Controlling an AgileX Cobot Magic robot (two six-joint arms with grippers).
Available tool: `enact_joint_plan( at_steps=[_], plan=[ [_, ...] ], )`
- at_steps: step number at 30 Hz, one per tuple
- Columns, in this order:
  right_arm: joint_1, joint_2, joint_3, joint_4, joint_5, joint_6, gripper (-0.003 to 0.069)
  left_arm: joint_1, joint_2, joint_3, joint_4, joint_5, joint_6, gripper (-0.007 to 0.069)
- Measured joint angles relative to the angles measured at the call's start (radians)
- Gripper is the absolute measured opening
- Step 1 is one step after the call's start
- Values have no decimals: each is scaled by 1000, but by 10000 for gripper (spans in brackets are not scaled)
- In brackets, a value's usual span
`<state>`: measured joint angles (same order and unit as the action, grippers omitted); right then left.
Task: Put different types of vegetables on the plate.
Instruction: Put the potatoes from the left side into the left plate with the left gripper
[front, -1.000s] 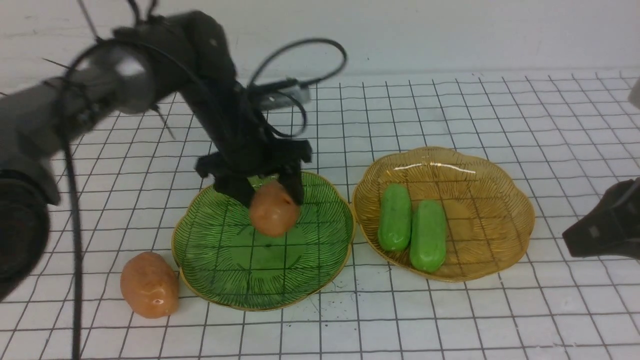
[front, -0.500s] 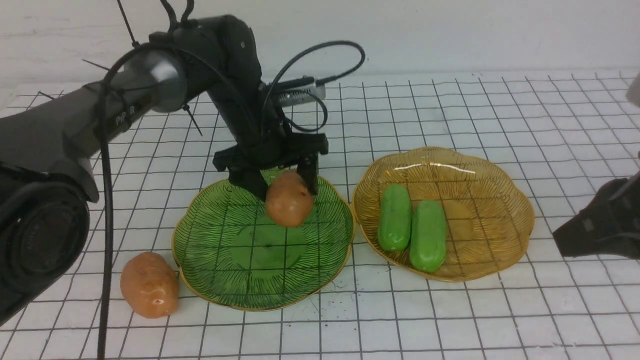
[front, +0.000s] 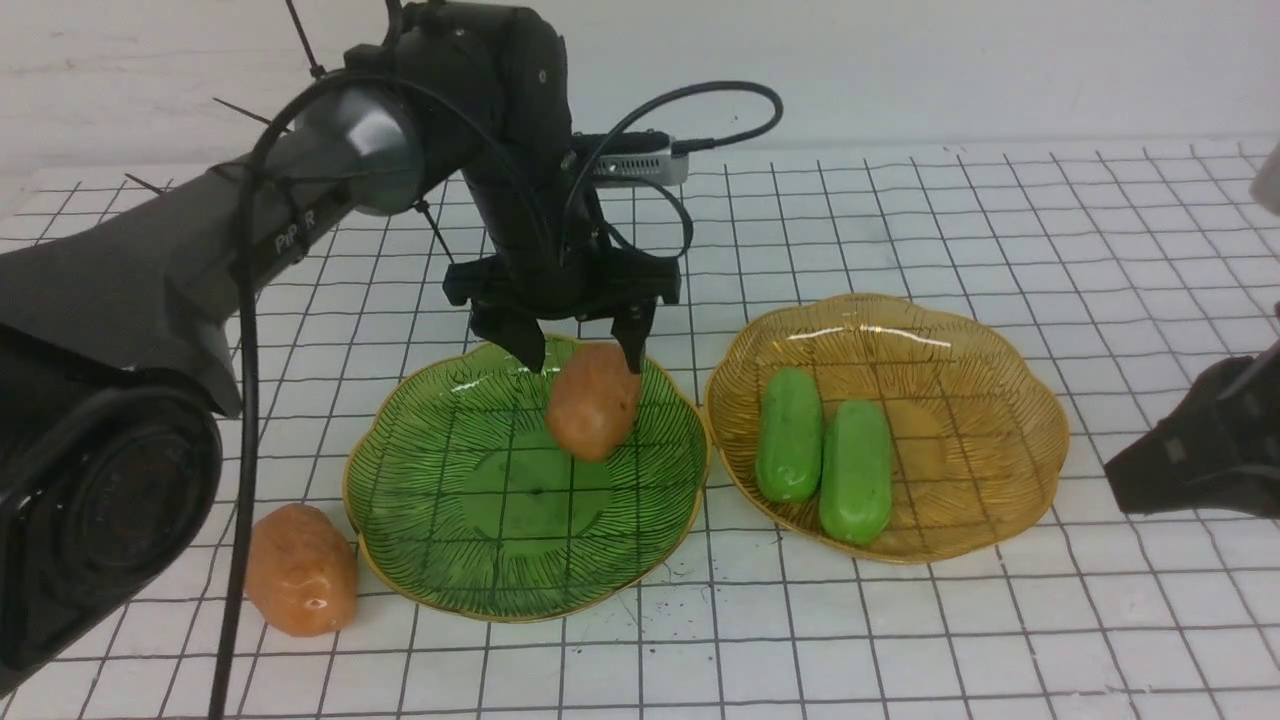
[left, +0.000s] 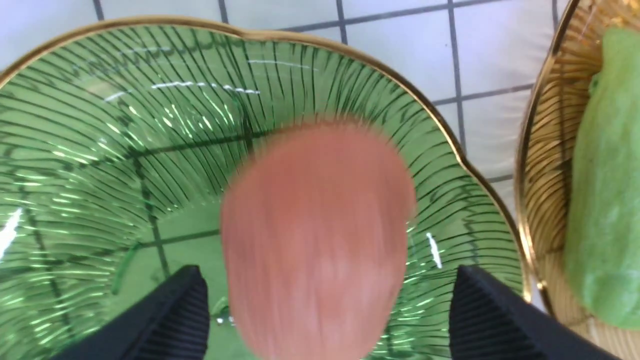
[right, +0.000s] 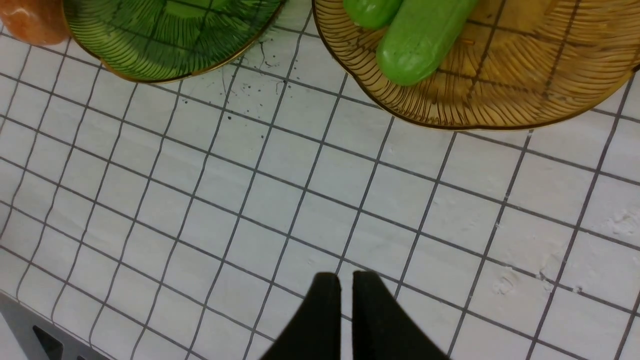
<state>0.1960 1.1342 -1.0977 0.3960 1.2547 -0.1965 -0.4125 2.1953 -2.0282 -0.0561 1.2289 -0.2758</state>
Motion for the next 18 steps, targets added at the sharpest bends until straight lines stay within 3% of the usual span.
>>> enact_joint_plan(
  at_steps=[9, 18],
  plan=[
    [0, 0, 0, -1, 0, 0, 26, 0, 1, 0, 12, 0, 19, 584],
    [0, 0, 0, -8, 0, -1, 26, 0, -109, 0, 13, 2, 246, 584]
  ],
)
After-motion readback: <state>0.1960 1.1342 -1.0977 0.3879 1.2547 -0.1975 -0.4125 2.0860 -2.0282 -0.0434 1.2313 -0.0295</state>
